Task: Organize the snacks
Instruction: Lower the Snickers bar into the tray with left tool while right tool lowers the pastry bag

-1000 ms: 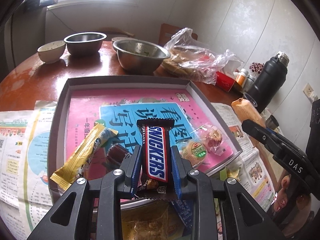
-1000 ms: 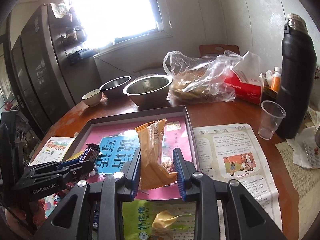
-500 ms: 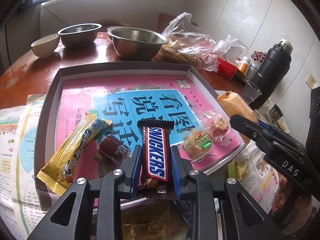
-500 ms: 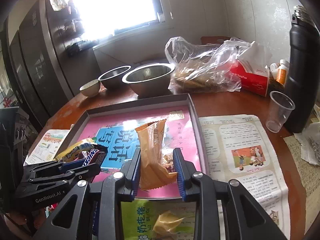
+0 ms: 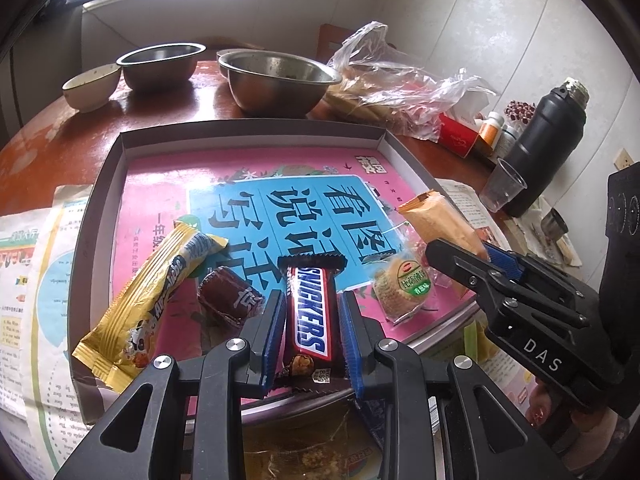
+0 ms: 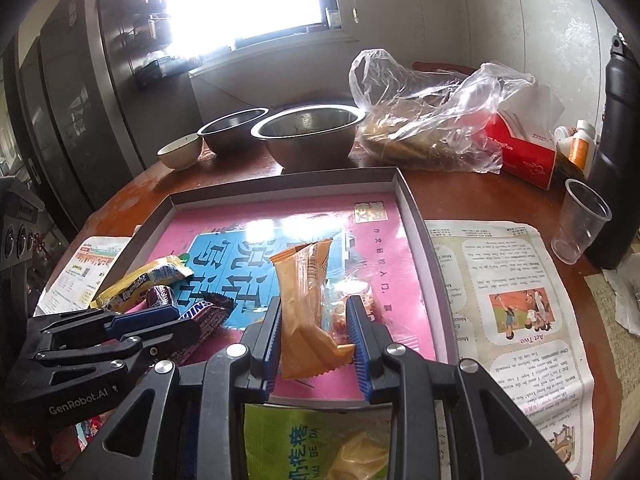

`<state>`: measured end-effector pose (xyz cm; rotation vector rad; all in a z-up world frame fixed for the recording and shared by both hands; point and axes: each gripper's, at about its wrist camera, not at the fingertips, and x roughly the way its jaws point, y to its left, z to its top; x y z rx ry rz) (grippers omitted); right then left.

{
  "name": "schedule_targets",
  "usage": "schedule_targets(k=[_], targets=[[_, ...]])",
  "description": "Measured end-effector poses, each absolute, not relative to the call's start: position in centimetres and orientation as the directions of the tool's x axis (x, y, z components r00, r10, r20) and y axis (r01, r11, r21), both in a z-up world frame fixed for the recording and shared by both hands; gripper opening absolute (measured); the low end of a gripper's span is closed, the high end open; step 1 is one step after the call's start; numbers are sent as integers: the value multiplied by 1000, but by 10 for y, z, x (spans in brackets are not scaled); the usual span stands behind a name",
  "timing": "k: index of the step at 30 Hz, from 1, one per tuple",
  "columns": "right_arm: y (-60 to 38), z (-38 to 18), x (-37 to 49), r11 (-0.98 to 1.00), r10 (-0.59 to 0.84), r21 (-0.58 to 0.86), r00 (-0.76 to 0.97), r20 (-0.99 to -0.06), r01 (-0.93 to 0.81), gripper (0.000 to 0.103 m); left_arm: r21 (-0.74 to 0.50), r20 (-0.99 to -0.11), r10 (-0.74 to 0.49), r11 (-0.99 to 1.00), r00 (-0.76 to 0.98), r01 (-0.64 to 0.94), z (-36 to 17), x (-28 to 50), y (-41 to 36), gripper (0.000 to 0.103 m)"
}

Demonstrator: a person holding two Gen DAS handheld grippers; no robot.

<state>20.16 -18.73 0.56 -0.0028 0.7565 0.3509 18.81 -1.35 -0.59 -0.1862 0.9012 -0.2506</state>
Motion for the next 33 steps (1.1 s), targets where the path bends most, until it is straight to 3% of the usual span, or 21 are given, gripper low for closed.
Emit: schedule_targets(k=[12, 20, 33], targets=[[-181, 4, 200, 949, 269, 66, 687, -675, -307, 31, -267, -752, -280, 957, 597, 113, -7, 190, -7, 28], [-176, 5, 194, 931, 320, 91, 673, -667, -353, 31, -266, -753, -281, 957, 595, 116, -7, 190, -8, 28], [-177, -5, 198, 943, 290, 89, 664, -690, -320, 32, -264, -752, -286, 956, 593, 125, -5, 187, -10, 28]])
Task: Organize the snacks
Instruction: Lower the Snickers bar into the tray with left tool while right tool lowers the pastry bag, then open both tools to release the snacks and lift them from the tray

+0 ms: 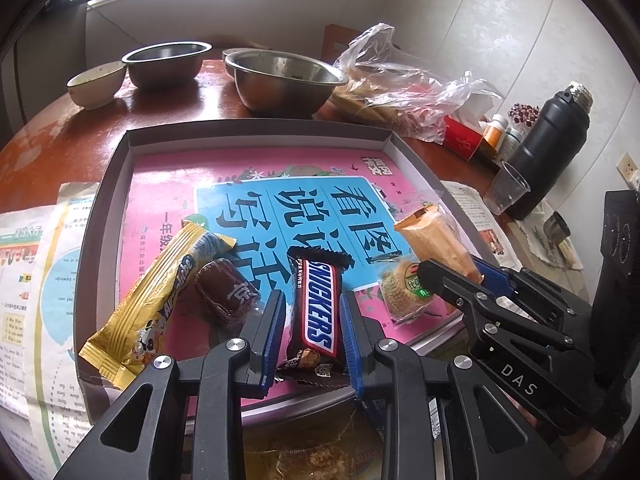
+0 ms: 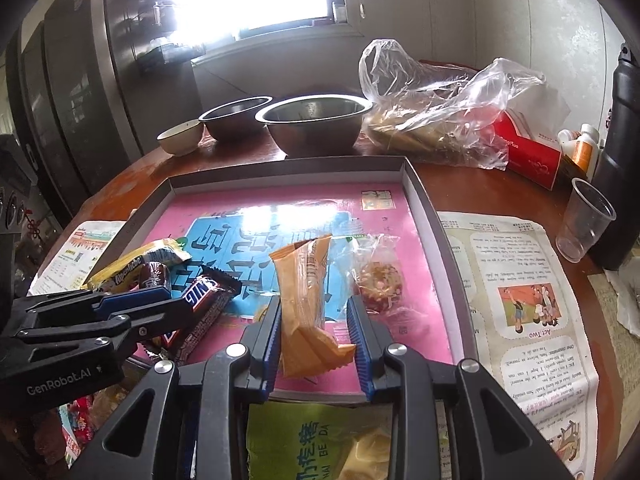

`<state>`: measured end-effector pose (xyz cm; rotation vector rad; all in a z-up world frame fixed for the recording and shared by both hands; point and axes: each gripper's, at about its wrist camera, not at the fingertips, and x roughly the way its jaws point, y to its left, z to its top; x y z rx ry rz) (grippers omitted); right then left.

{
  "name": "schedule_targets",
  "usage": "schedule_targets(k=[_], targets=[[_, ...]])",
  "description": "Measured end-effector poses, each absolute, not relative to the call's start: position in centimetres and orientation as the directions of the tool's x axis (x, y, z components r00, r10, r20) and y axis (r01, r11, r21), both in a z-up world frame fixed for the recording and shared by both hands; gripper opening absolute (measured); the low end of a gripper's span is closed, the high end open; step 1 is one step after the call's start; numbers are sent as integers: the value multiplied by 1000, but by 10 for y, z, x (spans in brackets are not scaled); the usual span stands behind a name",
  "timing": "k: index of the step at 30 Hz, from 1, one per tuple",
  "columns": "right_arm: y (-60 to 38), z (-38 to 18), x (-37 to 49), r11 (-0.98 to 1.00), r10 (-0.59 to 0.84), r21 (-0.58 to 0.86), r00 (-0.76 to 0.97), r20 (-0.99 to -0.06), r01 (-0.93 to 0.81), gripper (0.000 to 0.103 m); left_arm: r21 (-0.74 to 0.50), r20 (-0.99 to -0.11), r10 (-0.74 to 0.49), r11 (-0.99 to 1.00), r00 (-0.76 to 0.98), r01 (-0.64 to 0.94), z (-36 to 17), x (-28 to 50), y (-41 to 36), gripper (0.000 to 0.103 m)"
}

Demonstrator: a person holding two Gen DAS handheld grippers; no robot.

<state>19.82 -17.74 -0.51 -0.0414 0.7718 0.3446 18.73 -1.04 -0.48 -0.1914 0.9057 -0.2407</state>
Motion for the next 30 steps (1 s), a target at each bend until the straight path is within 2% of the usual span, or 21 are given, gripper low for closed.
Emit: schedule_targets(k=[30], targets=[[-188, -1, 195, 947, 297, 128, 656, -693, -293, 32, -271, -758, -297, 953, 580, 134, -2, 185, -13, 31]])
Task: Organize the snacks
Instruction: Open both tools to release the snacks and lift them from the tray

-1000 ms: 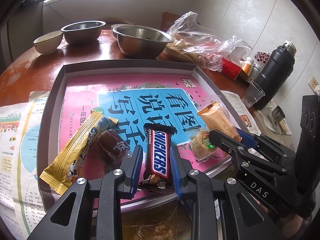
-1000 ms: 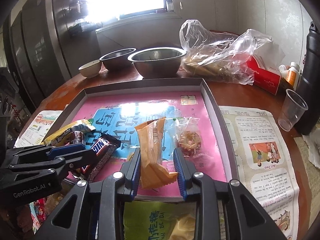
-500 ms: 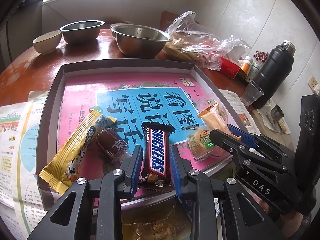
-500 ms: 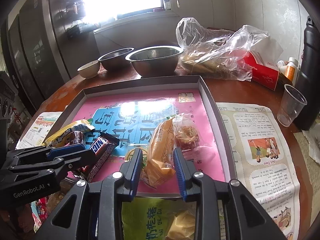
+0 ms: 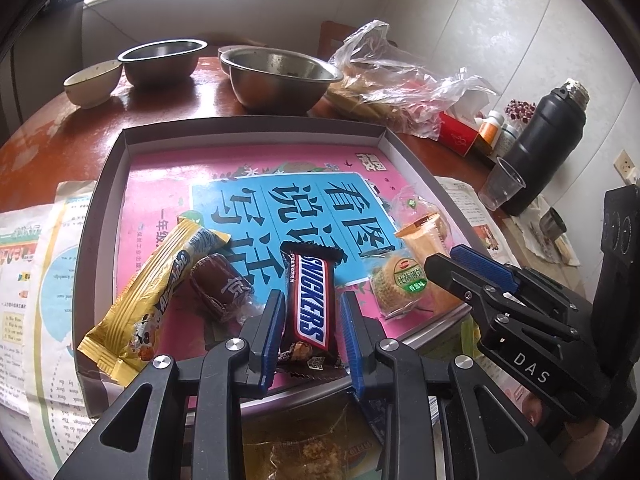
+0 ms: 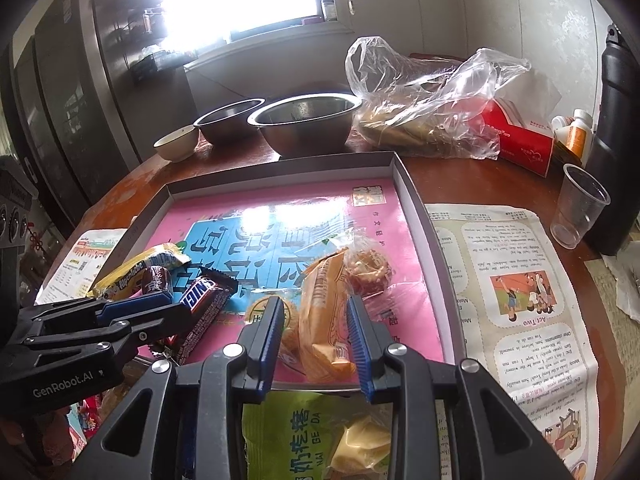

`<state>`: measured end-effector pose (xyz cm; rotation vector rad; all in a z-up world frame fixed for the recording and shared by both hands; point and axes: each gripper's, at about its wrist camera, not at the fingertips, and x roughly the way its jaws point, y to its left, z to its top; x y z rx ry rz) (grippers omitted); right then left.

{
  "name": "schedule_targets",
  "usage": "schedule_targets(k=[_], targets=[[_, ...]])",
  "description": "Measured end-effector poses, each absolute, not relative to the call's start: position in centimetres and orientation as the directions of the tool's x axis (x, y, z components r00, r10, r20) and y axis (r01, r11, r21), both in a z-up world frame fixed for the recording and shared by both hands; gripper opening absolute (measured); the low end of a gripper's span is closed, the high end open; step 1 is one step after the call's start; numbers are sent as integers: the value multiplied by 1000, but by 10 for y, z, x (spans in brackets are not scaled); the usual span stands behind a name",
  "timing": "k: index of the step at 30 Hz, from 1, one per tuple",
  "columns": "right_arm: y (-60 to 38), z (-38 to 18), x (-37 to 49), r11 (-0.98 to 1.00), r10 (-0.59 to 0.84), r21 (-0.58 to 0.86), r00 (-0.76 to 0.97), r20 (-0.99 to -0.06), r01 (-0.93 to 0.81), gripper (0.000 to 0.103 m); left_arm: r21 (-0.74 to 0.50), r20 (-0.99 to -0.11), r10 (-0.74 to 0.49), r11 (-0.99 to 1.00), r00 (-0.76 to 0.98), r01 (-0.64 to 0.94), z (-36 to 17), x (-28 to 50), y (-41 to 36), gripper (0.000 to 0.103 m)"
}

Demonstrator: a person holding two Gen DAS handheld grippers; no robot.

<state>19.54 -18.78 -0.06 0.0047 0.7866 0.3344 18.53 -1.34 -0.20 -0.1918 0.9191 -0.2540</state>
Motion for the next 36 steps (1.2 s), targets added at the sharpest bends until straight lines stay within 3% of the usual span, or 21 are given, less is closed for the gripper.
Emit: schedule_targets(k=[7, 13, 36], targets=[[-189, 5, 189, 950, 291, 124, 667, -686, -287, 33, -276, -751, -305, 951, 585, 142, 2, 182, -15, 41], [-194, 12, 185, 951, 294, 136, 679, -673, -277, 40, -277, -741, -313, 948, 594, 153, 11, 175, -15, 51], [-198, 39, 165, 952, 300, 148, 724, -622, -267, 56, -251, -713, -303, 952, 633, 174, 36, 155, -13, 70]])
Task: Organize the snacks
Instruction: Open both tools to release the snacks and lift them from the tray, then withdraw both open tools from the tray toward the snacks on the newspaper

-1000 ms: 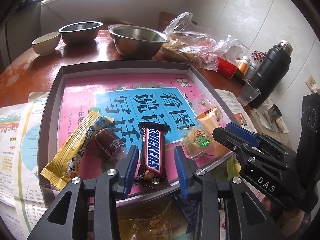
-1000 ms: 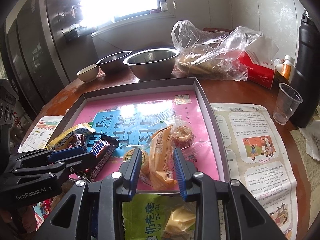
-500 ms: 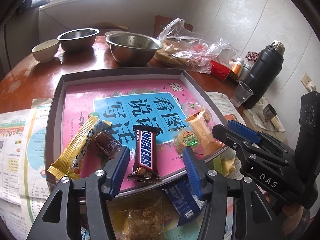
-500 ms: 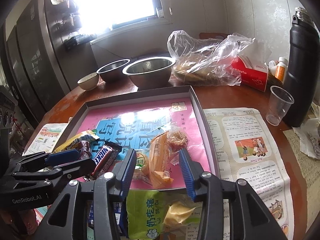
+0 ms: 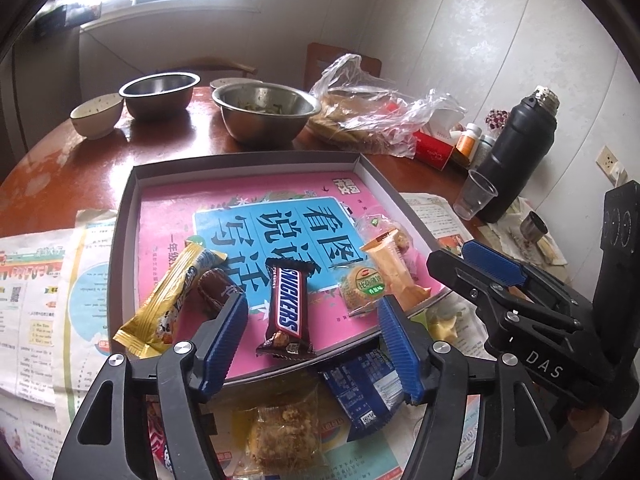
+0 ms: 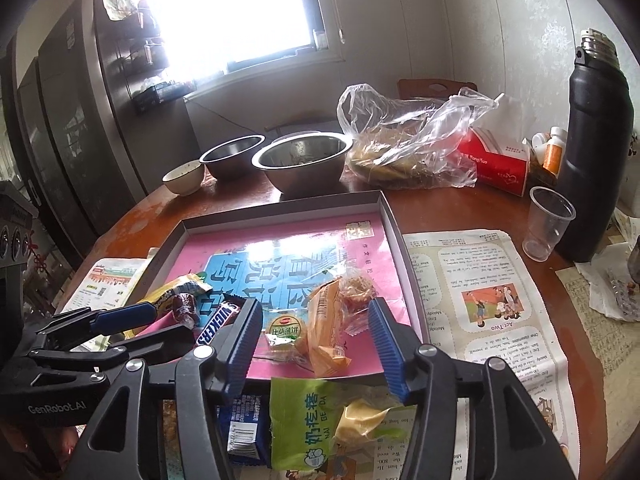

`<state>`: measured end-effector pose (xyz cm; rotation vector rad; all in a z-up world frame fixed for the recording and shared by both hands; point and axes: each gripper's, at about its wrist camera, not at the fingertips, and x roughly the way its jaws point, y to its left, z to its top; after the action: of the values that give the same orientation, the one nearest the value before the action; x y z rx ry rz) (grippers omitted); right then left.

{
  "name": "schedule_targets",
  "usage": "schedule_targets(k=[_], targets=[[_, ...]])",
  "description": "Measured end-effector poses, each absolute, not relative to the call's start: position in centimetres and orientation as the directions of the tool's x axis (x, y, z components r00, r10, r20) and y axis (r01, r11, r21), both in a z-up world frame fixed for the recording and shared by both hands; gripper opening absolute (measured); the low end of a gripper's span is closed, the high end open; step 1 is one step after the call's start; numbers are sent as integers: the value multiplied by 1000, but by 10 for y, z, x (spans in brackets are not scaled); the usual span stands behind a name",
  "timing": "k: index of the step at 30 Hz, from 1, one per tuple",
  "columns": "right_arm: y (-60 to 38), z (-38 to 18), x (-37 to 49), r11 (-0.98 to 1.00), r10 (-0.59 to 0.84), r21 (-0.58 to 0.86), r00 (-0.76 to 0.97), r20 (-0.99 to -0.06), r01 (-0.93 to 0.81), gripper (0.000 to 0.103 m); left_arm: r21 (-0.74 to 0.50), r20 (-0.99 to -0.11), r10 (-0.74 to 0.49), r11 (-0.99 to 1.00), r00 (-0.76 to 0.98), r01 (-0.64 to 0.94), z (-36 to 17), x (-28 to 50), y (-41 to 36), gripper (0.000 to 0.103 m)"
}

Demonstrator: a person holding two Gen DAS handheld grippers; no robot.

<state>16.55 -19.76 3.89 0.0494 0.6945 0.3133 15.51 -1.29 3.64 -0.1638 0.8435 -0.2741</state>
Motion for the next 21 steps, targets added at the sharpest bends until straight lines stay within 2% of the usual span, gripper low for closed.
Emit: schedule_targets(k=[21], targets=[[-196, 57, 139, 942, 332, 161, 739, -586, -295, 61, -211, -693, -268, 963, 669, 168, 57, 133, -8, 75]])
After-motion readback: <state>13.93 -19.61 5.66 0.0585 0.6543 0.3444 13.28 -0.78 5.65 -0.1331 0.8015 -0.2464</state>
